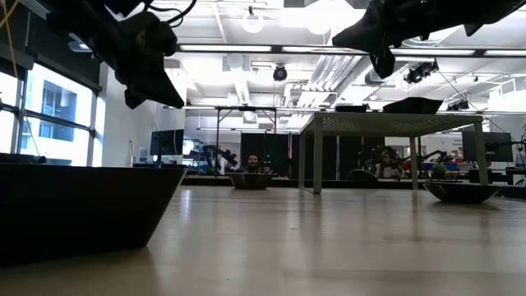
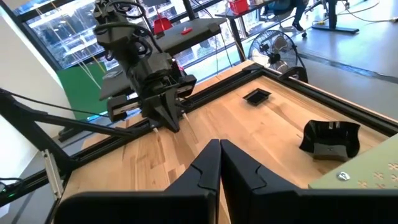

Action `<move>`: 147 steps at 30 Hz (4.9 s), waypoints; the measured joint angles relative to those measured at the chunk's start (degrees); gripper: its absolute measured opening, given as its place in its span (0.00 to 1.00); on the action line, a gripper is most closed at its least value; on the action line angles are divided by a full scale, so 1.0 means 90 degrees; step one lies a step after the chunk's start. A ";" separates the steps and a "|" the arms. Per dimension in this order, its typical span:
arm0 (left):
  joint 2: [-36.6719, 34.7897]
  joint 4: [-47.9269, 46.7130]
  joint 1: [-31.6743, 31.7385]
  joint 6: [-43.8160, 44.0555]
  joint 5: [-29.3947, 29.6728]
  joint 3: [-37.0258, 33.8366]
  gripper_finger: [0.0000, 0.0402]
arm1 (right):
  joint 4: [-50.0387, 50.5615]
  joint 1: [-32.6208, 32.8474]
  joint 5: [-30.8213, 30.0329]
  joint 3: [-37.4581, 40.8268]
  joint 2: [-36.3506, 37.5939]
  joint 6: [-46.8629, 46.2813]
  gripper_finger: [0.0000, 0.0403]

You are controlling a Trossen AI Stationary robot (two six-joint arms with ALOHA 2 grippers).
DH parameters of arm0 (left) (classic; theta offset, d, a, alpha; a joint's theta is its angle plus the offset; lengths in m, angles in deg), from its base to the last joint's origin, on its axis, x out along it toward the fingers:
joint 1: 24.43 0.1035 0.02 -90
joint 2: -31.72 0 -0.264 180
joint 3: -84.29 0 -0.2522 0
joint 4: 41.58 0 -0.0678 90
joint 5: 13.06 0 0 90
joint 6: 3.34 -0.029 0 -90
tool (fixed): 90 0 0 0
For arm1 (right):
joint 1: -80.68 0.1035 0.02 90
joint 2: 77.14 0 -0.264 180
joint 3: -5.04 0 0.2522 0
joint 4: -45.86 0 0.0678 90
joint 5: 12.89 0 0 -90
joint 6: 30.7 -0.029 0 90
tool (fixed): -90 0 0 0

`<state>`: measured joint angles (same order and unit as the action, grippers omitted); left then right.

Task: Pick & Place Mini shaped plates
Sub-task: Stack the black distorted square plate on top of the black distorted square plate on the shelf

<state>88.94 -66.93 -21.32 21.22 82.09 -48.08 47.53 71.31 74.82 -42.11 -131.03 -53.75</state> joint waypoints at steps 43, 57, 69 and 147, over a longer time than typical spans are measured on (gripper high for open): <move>0.2738 -0.0732 -0.3329 0.3198 -0.0819 0.1297 0.28 | -0.0060 0.0000 0.0231 -0.0005 -0.0005 0.0738 0.01; 0.4183 -0.0500 -0.3351 0.3329 -0.1230 0.2466 0.28 | 0.0087 0.0000 0.0226 -0.0005 -0.0005 0.0736 0.01; 0.4509 -0.0896 -0.3351 0.3658 -0.1485 0.2560 0.15 | 0.0212 0.0000 0.0200 -0.0005 -0.0005 0.0722 0.01; 0.2946 -0.2612 -0.0772 0.0717 -0.2110 0.2693 0.00 | 0.0170 0.0017 -0.0131 0.0000 0.0335 0.0557 0.01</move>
<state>115.45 -90.43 -28.27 27.67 63.09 -23.84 49.06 71.46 73.64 -42.11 -128.01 -48.73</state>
